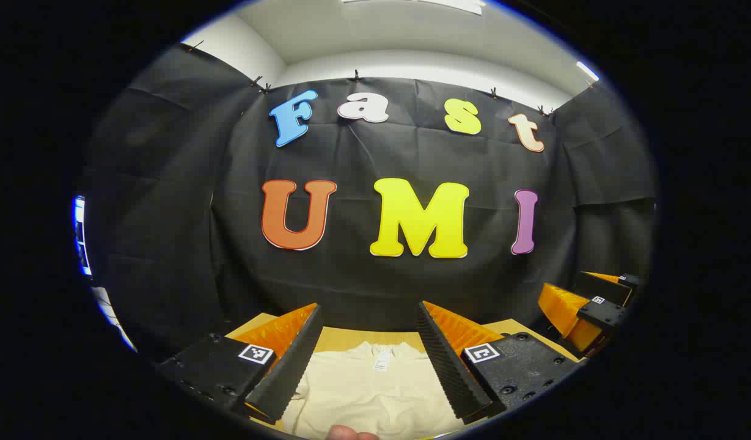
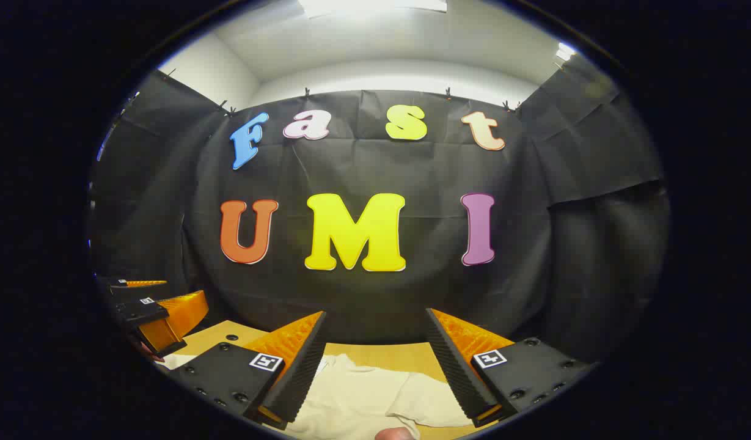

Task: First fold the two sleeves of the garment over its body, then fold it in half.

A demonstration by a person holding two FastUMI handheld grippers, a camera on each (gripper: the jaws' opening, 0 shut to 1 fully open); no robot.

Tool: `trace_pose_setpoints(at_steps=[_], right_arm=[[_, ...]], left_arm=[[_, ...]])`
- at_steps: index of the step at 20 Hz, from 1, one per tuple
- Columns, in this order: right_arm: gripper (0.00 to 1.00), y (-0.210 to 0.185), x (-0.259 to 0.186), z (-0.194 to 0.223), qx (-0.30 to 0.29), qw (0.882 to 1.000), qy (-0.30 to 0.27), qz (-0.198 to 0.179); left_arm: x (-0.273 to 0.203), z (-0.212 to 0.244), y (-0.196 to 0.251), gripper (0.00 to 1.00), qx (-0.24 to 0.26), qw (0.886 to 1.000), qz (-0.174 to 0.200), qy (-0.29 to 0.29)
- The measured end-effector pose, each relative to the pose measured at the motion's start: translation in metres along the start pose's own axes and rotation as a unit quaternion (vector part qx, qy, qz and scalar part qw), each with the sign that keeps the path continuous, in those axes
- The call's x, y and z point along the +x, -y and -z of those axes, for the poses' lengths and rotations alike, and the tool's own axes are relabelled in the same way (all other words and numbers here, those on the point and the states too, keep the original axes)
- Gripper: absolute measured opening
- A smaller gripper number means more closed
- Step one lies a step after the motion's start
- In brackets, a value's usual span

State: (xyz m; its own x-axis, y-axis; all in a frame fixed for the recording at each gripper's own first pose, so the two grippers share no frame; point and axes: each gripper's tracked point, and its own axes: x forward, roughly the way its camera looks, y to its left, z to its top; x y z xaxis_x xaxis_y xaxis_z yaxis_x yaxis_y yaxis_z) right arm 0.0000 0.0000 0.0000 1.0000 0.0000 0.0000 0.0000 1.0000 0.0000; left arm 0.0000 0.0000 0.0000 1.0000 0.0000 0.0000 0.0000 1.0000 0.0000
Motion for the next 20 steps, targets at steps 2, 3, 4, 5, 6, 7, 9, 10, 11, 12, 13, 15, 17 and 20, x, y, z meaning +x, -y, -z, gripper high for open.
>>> trace_pose_setpoints(at_steps=[2,3,4,5,6,7,9,10,11,12,13,15,17,20], right_arm=[[0.94,0.001,0.003,-0.002,0.005,1.0,0.001,0.001],[0.94,0.0,0.004,-0.003,0.005,1.0,0.001,-0.002],[0.94,-0.001,0.006,-0.005,0.005,1.0,0.002,-0.004],[0.96,-0.002,0.007,-0.006,0.007,1.0,0.003,-0.007],[0.96,-0.002,0.008,-0.006,0.007,1.0,0.004,-0.007],[0.94,-0.001,0.009,-0.008,0.01,1.0,0.005,-0.007],[0.96,0.001,0.012,-0.012,0.011,1.0,0.009,-0.007],[0.96,0.003,0.012,-0.011,0.012,1.0,0.01,-0.007],[0.96,0.004,0.014,-0.011,0.013,1.0,0.01,-0.006],[0.96,0.006,0.014,-0.009,0.015,1.0,0.009,-0.005],[0.96,0.007,0.016,-0.009,0.014,1.0,0.007,-0.004],[0.94,0.008,0.016,-0.008,0.013,1.0,0.006,-0.004],[0.94,0.007,0.019,-0.008,0.013,1.0,0.004,-0.007],[0.94,0.004,0.021,-0.007,0.013,1.0,0.005,-0.01]], left_arm=[[0.001,-0.002,0.001,0.97,-0.002,1.0,-0.001,0.002],[0.001,-0.002,0.002,0.97,0.0,1.0,-0.001,0.002],[0.002,-0.004,0.002,0.97,0.002,1.0,0.0,0.004],[0.002,-0.007,0.002,0.97,0.005,1.0,-0.002,0.008],[0.002,-0.012,0.002,0.98,0.007,1.0,0.0,0.013],[0.002,-0.013,0.004,0.97,0.009,1.0,0.001,0.015],[0.004,-0.015,0.006,0.97,0.014,1.0,0.003,0.019],[0.003,-0.016,0.006,0.97,0.014,1.0,0.003,0.02],[0.005,-0.016,0.007,0.97,0.016,1.0,0.003,0.021],[0.005,-0.016,0.008,0.97,0.016,1.0,0.001,0.022],[0.004,-0.017,0.007,0.97,0.017,1.0,0.0,0.022],[0.005,-0.018,0.006,0.97,0.018,1.0,-0.004,0.025],[0.008,-0.019,0.006,0.97,0.021,0.999,-0.004,0.024],[0.008,-0.018,0.006,0.97,0.021,0.999,-0.006,0.023]])
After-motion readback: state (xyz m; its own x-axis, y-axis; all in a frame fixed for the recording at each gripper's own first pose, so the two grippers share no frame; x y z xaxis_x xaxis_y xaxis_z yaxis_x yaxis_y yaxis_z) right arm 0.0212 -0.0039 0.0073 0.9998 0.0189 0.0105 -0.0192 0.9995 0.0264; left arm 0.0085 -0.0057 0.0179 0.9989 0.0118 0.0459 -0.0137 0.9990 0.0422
